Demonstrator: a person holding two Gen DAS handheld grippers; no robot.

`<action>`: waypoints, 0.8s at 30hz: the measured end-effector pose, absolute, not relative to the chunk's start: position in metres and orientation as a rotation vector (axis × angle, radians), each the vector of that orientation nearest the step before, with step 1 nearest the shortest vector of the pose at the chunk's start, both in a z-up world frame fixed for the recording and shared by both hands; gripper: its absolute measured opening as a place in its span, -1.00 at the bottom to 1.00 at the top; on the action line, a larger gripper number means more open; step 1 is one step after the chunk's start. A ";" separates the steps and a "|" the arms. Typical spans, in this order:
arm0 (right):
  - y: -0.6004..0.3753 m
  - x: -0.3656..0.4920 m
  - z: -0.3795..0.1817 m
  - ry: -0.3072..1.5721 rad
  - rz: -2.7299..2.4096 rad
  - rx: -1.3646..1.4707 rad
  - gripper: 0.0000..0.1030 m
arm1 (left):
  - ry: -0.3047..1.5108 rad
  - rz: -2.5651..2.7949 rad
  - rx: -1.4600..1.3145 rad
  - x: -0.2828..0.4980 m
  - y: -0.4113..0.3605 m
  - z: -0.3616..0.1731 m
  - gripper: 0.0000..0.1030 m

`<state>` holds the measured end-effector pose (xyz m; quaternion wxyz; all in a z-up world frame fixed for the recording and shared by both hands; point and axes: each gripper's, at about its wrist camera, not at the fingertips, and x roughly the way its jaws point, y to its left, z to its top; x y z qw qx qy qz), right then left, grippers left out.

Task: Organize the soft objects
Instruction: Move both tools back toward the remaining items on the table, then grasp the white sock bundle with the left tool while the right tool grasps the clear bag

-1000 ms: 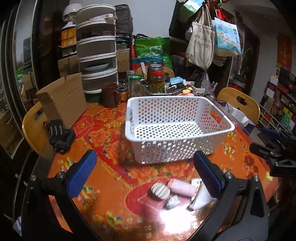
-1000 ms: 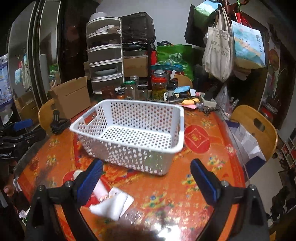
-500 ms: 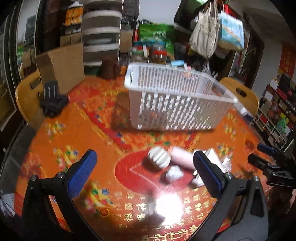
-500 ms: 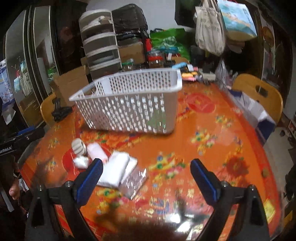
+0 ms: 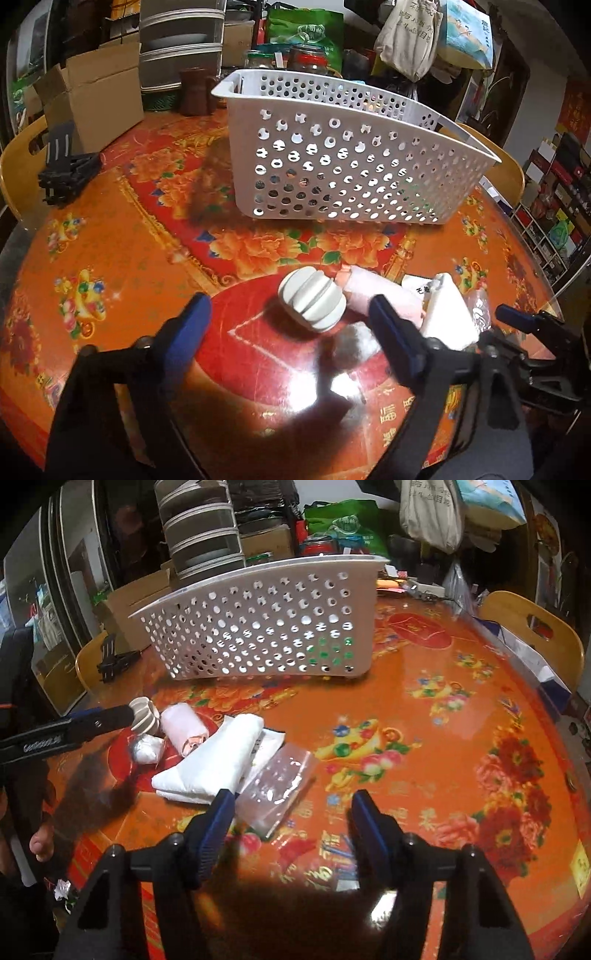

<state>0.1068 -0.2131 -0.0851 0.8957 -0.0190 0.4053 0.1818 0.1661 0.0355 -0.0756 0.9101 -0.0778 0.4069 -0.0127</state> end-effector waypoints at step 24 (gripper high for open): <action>-0.206 0.110 -0.084 0.828 0.399 -0.061 -0.29 | 0.831 -0.078 -0.127 0.174 0.020 -0.088 -0.22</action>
